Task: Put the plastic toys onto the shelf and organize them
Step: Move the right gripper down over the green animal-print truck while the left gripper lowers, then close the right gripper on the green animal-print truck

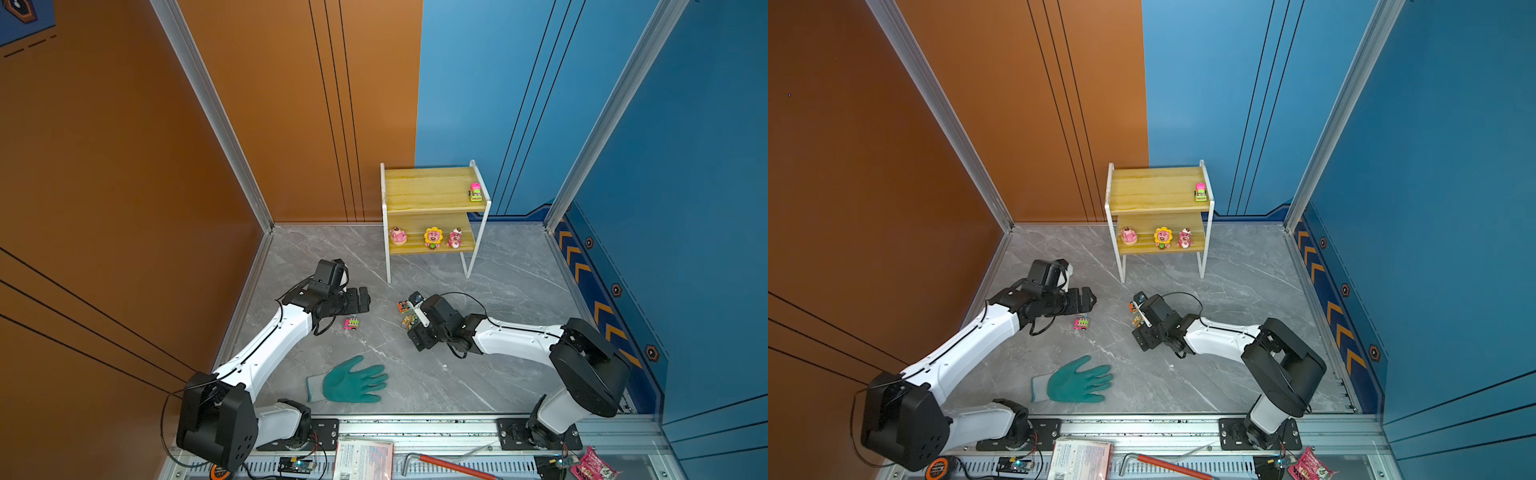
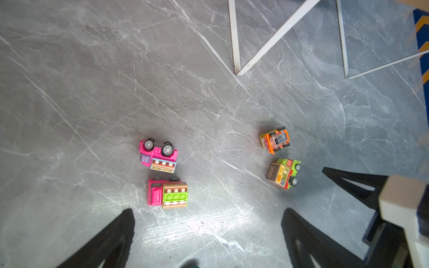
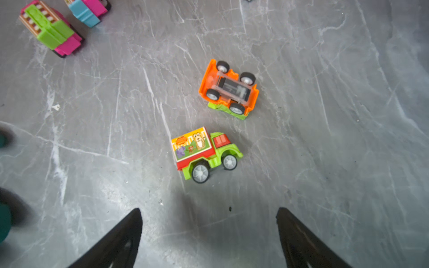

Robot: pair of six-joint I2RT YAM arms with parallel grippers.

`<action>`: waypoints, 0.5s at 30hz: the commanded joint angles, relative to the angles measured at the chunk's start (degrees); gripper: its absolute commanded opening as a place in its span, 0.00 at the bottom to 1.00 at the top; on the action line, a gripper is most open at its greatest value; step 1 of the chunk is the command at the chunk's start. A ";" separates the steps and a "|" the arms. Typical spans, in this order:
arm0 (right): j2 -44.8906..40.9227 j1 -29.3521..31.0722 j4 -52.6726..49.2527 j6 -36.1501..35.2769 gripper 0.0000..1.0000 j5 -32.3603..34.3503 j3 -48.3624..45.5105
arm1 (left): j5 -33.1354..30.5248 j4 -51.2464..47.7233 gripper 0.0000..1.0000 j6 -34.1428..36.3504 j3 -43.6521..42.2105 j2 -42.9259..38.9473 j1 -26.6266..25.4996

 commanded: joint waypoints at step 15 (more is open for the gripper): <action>8.18 -4.24 13.95 -3.73 0.86 -6.24 -0.09 | 3.92 -0.78 1.00 -4.47 2.57 4.06 -4.91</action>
